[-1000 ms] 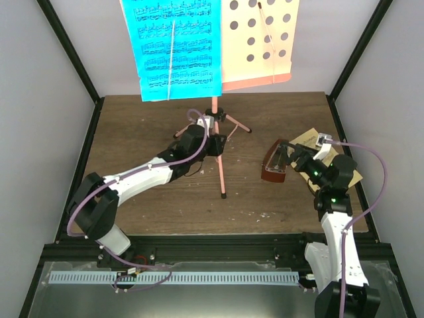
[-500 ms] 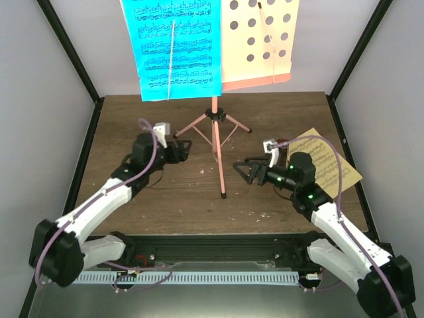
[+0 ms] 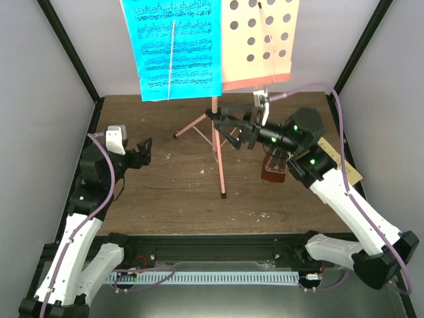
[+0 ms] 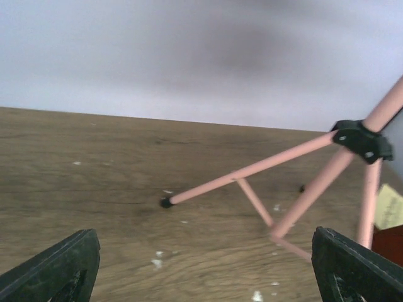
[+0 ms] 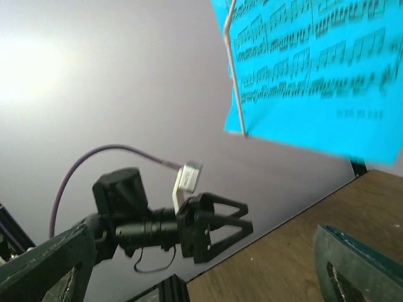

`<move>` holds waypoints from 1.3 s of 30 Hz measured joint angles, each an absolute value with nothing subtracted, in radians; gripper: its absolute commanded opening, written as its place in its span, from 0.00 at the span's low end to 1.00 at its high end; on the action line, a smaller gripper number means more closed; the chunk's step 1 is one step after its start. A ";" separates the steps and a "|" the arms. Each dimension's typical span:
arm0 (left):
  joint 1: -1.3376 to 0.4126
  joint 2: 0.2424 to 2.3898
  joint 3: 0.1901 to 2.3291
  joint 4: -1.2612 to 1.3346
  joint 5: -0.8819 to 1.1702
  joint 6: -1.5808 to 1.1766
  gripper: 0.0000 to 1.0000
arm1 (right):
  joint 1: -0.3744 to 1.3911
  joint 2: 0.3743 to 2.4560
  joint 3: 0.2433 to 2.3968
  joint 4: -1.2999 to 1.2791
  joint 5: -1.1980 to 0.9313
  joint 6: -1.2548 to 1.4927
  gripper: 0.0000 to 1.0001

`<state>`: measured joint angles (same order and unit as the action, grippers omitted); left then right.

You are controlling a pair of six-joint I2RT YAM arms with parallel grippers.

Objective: Pack up the instrument practice props

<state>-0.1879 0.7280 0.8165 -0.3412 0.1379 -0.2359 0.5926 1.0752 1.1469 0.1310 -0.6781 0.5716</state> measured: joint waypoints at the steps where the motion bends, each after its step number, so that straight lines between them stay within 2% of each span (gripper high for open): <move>1: -0.188 0.716 0.816 -0.357 0.116 -0.215 0.93 | 0.593 1.108 1.196 0.116 -0.675 0.568 0.91; 10: -0.191 0.653 0.799 -0.408 0.022 -0.129 0.92 | 0.593 1.271 1.511 -0.067 -0.548 0.544 0.86; 22: -0.204 0.626 0.789 -0.427 -0.019 -0.121 0.92 | 0.593 1.398 1.723 -0.269 -0.400 0.482 0.80; 28: -0.204 0.625 0.789 -0.430 -0.023 -0.119 0.92 | 0.593 1.411 1.728 -0.321 -0.362 0.476 0.77; 30: -0.204 0.624 0.788 -0.430 -0.024 -0.119 0.92 | 0.593 1.411 1.729 -0.323 -0.353 0.477 0.75; 34: -0.204 0.622 0.788 -0.430 -0.025 -0.119 0.91 | 0.592 1.417 1.739 -0.328 -0.350 0.488 0.60; 39: -0.204 0.622 0.788 -0.430 -0.033 -0.114 0.90 | 0.593 1.434 1.740 -0.324 -0.379 0.513 0.54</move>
<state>-0.2035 0.6220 0.7876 -0.4301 -0.0326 -0.1139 0.5930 1.4338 1.7405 -0.3237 -0.3786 0.5133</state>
